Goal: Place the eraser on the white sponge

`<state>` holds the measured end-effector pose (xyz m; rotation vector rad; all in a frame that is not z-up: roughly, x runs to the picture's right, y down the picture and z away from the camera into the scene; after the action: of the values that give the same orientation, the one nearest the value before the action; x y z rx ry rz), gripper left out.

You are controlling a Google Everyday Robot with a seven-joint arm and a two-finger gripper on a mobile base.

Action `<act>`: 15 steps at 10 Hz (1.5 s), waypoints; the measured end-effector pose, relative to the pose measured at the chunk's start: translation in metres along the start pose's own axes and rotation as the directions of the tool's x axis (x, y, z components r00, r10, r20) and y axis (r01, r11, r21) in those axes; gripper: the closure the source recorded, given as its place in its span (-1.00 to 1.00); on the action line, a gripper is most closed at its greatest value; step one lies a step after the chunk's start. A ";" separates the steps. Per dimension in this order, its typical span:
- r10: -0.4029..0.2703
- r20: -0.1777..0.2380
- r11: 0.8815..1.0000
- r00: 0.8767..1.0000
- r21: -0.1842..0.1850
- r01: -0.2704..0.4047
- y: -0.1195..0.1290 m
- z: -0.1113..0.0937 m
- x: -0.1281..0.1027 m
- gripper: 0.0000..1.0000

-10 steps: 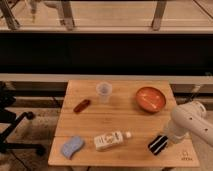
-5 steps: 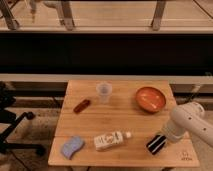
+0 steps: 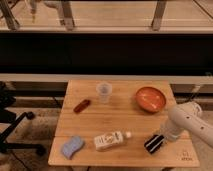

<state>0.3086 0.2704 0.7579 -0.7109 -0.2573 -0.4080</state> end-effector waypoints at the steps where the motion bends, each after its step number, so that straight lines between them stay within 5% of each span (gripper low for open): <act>1: 0.005 0.003 1.000 1.000 0.004 -0.005 0.003 -0.001 0.003 0.79; 2: 0.007 0.009 1.000 1.000 0.004 -0.007 0.003 0.000 0.004 0.72; 6: 0.004 0.028 1.000 1.000 0.008 -0.004 -0.006 0.001 -0.004 0.99; 12: 0.010 0.047 1.000 0.999 0.013 -0.011 -0.010 -0.002 -0.004 0.99; 15: 0.018 0.054 1.000 0.998 0.024 -0.020 -0.014 0.003 0.000 0.81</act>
<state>0.3018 0.2626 0.7681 -0.7008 -0.3052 -0.3674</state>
